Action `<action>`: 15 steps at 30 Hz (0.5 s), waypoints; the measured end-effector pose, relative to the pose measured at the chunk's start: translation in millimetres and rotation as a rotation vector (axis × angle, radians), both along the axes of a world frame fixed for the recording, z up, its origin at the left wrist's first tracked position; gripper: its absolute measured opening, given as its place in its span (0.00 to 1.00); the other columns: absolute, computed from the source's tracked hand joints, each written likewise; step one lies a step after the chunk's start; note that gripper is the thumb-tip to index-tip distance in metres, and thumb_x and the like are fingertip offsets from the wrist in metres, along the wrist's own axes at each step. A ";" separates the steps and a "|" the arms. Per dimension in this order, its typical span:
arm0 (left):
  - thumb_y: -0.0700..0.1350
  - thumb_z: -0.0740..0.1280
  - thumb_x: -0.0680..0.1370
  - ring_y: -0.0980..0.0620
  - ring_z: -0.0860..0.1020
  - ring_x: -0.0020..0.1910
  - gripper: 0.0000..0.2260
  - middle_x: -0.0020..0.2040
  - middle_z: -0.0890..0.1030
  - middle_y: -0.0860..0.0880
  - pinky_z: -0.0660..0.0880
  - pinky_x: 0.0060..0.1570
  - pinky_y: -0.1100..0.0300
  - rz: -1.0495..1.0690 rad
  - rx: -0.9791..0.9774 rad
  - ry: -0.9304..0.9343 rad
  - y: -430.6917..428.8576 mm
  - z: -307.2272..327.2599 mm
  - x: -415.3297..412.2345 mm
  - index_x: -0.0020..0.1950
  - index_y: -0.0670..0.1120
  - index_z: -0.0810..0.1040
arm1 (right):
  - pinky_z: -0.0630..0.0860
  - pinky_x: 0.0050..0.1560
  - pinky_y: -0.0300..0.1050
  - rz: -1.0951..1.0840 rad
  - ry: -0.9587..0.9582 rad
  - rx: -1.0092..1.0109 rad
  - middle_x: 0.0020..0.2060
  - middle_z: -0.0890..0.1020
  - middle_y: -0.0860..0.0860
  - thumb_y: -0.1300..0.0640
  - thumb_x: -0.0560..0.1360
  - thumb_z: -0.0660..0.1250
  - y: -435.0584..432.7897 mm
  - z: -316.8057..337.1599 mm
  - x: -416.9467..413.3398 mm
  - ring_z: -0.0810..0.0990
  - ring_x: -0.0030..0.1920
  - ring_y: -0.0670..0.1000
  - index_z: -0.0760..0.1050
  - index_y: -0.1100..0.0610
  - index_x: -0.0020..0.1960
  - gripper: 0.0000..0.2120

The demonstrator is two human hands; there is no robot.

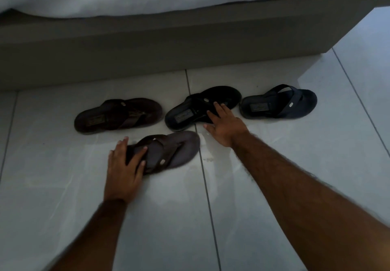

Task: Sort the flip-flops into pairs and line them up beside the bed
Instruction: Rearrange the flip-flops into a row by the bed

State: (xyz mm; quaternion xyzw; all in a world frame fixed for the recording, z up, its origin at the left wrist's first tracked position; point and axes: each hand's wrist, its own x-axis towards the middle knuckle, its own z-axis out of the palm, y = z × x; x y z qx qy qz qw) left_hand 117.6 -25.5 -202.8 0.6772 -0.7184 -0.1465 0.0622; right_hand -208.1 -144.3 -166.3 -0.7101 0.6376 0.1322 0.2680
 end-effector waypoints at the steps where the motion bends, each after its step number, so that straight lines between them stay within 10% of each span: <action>1: 0.52 0.56 0.80 0.35 0.58 0.79 0.23 0.80 0.59 0.37 0.53 0.78 0.37 0.022 -0.030 0.009 -6.2 3.4 -1.4 0.72 0.49 0.76 | 0.57 0.78 0.60 -0.015 -0.034 0.009 0.83 0.42 0.50 0.38 0.83 0.50 -0.6 0.7 -0.3 0.41 0.82 0.53 0.52 0.50 0.82 0.32; 9: 0.44 0.61 0.80 0.41 0.67 0.75 0.19 0.74 0.71 0.41 0.60 0.77 0.51 -0.092 -0.097 0.300 -63.2 39.4 -135.7 0.70 0.40 0.74 | 0.58 0.78 0.55 -0.367 -0.115 -0.549 0.77 0.64 0.62 0.48 0.81 0.61 9.4 15.8 -72.9 0.60 0.78 0.62 0.65 0.59 0.77 0.27; 15: 0.59 0.53 0.83 0.43 0.51 0.82 0.32 0.83 0.51 0.42 0.46 0.80 0.49 -0.224 0.222 -0.044 -105.2 21.1 -215.9 0.82 0.43 0.53 | 0.53 0.79 0.62 -0.552 0.169 -0.217 0.82 0.50 0.60 0.35 0.80 0.55 18.4 7.2 -171.5 0.45 0.82 0.60 0.50 0.52 0.82 0.38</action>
